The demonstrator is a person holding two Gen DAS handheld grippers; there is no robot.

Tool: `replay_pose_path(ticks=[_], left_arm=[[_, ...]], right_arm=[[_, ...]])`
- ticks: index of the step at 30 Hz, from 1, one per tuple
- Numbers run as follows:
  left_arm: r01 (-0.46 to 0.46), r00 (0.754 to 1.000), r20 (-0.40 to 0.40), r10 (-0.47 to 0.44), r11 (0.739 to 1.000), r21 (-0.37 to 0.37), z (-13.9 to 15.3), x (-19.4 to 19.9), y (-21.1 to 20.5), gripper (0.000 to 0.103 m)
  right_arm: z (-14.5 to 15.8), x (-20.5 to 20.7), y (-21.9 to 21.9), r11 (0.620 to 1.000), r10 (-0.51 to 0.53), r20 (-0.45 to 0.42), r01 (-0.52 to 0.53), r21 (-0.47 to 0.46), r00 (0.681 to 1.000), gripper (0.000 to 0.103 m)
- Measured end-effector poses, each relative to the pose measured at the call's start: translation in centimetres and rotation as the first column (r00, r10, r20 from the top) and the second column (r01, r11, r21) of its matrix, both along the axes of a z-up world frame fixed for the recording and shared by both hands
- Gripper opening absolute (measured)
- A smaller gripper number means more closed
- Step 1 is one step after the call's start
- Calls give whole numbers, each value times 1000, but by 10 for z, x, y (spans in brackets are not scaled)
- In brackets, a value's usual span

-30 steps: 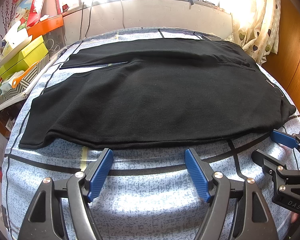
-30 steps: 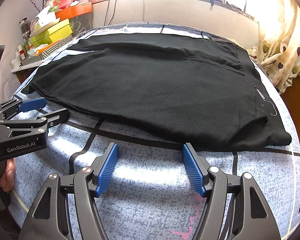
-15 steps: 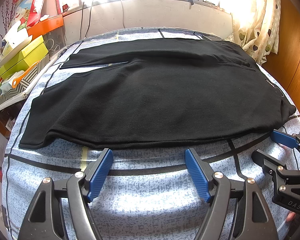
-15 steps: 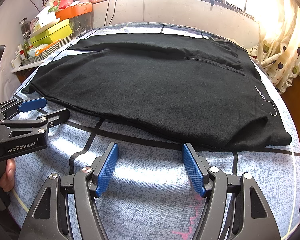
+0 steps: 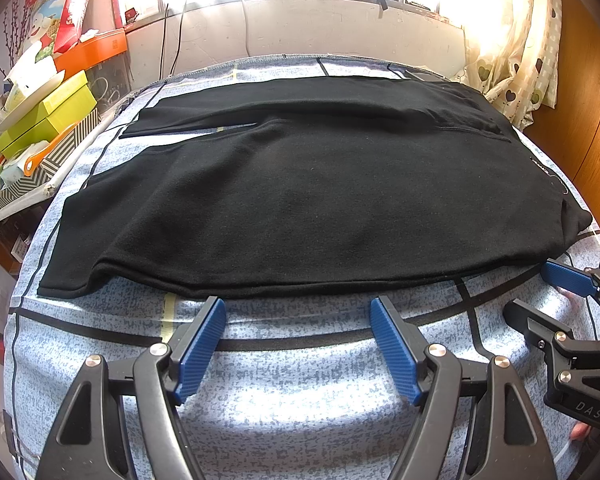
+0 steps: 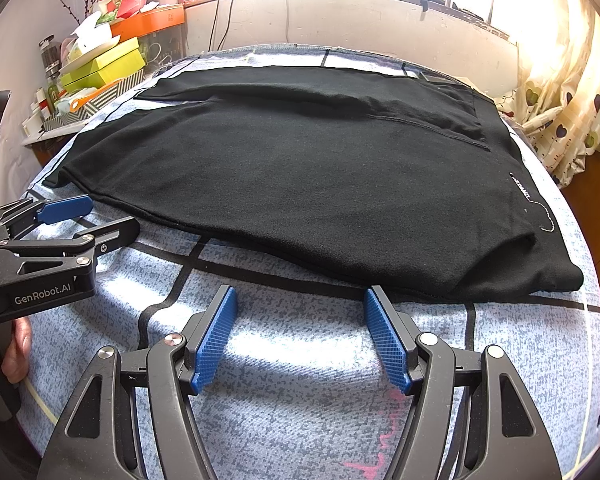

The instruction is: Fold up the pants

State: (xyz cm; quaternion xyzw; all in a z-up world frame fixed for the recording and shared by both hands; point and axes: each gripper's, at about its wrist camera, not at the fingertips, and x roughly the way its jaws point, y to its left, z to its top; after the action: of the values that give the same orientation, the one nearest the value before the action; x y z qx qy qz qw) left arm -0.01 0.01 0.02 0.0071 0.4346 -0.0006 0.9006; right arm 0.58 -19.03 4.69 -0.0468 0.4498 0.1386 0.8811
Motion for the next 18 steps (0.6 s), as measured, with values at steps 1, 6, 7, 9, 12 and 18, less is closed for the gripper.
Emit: replay_pose_path(ticks=[1, 6, 7, 9, 12, 18], left_arm=[[0, 1000, 0, 0, 1000, 0, 0, 0, 0, 77], [0, 1000, 0, 0, 1000, 0, 0, 0, 0, 77], [0, 1000, 0, 0, 1000, 0, 0, 0, 0, 77], [0, 1000, 0, 0, 1000, 0, 0, 0, 0, 77], [0, 1000, 0, 0, 1000, 0, 0, 0, 0, 77], [0, 1000, 0, 0, 1000, 1, 0, 0, 0, 77]], right_arm=[[0, 0, 0, 1000, 0, 0, 0, 1, 1000, 66], [0, 0, 1, 1000, 0, 0, 0, 0, 1000, 66], [0, 0, 1, 1000, 0, 0, 0, 0, 1000, 66], [0, 0, 1, 1000, 0, 0, 0, 1, 1000, 66], [0, 0, 0, 1000, 0, 0, 0, 0, 1000, 66], [1, 0, 0, 1000, 0, -1, 0, 0, 1000, 66]])
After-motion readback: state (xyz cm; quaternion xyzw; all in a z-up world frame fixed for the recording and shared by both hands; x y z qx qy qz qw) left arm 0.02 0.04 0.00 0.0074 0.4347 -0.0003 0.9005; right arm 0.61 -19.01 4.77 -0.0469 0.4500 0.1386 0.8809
